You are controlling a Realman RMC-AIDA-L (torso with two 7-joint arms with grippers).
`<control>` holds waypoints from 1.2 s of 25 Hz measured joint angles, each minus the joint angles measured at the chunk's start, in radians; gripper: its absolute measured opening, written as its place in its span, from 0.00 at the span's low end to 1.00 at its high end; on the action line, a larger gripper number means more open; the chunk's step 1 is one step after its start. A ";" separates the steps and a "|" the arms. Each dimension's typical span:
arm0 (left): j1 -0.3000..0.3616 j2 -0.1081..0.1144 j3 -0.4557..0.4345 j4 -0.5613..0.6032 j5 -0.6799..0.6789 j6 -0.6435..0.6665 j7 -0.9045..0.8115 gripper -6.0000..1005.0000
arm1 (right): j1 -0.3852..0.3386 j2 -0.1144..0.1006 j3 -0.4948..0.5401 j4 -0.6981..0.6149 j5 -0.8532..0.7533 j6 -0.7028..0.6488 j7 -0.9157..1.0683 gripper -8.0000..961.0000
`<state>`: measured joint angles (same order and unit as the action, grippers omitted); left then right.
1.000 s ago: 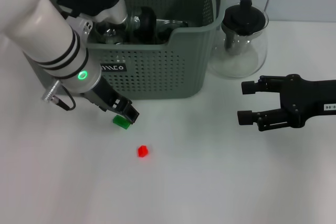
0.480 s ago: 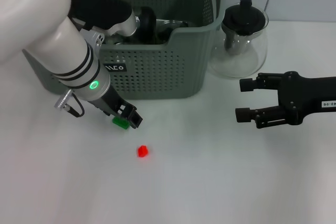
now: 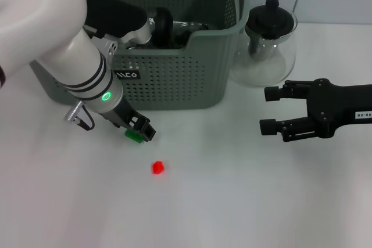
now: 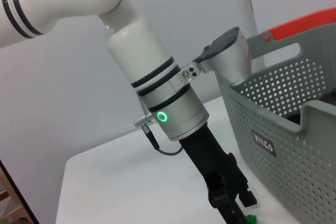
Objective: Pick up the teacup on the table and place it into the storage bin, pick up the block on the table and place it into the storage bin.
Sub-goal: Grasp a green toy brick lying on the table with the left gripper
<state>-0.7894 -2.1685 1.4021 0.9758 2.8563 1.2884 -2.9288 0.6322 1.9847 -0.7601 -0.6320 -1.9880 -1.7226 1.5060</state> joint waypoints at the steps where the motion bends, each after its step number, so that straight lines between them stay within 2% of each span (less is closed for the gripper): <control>1: -0.002 0.000 0.000 -0.004 0.000 -0.004 0.000 0.73 | 0.000 0.000 0.000 0.000 0.000 0.000 0.000 0.98; 27: -0.020 0.001 0.000 -0.061 0.000 -0.037 0.007 0.73 | 0.000 -0.001 0.001 0.000 0.000 0.000 -0.001 0.98; 30: -0.024 0.001 0.000 -0.071 0.000 -0.042 0.007 0.70 | 0.000 -0.001 0.001 0.000 0.000 0.000 -0.001 0.98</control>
<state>-0.8131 -2.1675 1.4020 0.9047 2.8562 1.2460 -2.9223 0.6320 1.9834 -0.7593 -0.6320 -1.9879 -1.7225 1.5048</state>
